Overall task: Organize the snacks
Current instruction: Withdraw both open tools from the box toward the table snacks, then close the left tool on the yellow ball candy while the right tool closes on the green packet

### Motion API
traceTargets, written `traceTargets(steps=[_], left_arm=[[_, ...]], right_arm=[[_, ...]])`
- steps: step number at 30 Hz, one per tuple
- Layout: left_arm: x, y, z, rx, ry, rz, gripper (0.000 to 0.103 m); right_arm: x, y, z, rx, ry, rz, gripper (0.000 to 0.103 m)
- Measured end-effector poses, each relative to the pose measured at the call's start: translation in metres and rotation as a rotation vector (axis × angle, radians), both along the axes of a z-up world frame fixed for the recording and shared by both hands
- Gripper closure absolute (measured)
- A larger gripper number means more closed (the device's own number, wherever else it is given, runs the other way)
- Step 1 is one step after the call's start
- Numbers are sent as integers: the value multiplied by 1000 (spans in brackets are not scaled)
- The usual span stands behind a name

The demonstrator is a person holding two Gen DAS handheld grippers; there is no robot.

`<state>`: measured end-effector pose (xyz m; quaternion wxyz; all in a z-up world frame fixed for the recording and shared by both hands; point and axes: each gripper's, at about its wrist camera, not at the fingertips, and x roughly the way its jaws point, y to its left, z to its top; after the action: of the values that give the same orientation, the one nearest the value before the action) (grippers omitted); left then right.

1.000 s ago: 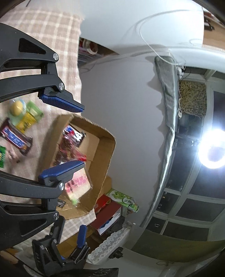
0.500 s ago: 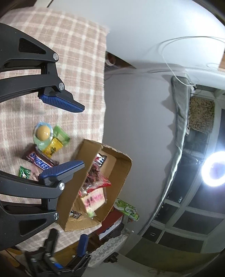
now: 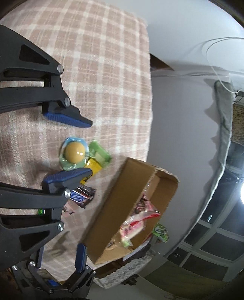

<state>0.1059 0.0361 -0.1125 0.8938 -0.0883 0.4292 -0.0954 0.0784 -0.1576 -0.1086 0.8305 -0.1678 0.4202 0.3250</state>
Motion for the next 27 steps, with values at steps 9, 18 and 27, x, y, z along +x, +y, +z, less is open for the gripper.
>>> traceTargets(steps=[9,18,27], left_arm=[[2,-8,-15,46,36,-38,64],[5,-12,-17,57,29,-53,68],[6,-13,-18,64,22,-53,71]], right_arm=[[-1,16,-23,-42,45,37,36],[0,32,-28,-61,55,76,46],[2,42,-39,-90,76,102,59]])
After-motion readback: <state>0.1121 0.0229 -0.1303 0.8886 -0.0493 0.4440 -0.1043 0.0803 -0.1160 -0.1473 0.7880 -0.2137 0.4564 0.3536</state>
